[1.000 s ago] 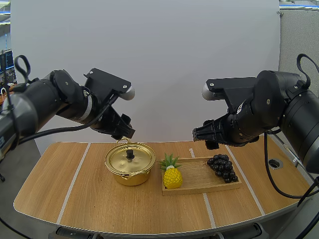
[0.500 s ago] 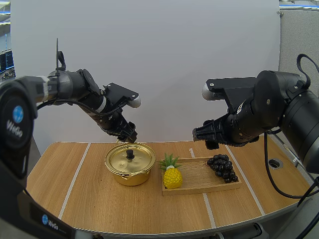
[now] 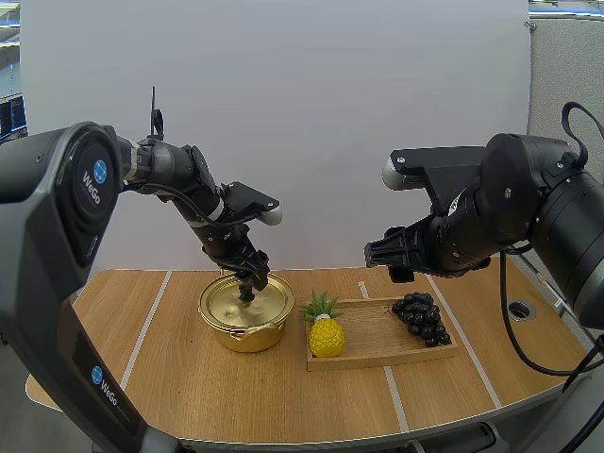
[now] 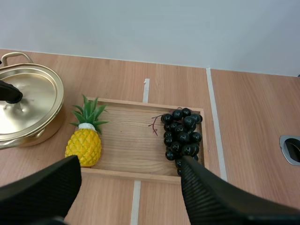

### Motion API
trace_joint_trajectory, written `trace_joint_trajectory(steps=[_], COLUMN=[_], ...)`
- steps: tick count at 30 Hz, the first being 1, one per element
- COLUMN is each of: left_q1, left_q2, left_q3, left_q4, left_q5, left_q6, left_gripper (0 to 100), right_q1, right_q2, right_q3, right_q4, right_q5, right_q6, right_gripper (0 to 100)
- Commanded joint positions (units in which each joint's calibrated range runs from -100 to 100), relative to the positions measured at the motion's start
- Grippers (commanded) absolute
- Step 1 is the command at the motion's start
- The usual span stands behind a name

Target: Open the pot, put the grape inside, and close it

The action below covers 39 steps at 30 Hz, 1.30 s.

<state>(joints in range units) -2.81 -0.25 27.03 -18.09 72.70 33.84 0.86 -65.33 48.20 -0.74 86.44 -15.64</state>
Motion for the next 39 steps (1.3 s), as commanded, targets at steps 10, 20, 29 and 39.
trace_joint_trajectory(steps=[10, 20, 29, 39], left_q1=[-0.19, -0.19, -0.19, -0.19], left_q2=[4.31, 5.23, 5.23, 5.23], left_q3=[-0.50, -1.12, -1.12, -1.12], left_q4=[1.03, -0.50, -0.50, -0.50], left_q5=[-3.12, -2.18, -0.97, -0.54], left_q6=[-0.82, -0.72, -0.95, -0.95], left_gripper=[100, 100, 43, 0], right_q1=[-0.24, -0.24, -0.24, -0.24], right_q2=[-0.21, -0.21, -0.21, -0.21], right_q3=[-0.54, -0.54, -0.54, -0.54], right_q4=[-0.06, -0.06, -0.06, -0.06], right_q5=[-0.73, -0.73, -0.73, -0.73], right_q6=[-0.27, -0.27, -0.27, -0.27], right_gripper=[100, 100, 100, 100])
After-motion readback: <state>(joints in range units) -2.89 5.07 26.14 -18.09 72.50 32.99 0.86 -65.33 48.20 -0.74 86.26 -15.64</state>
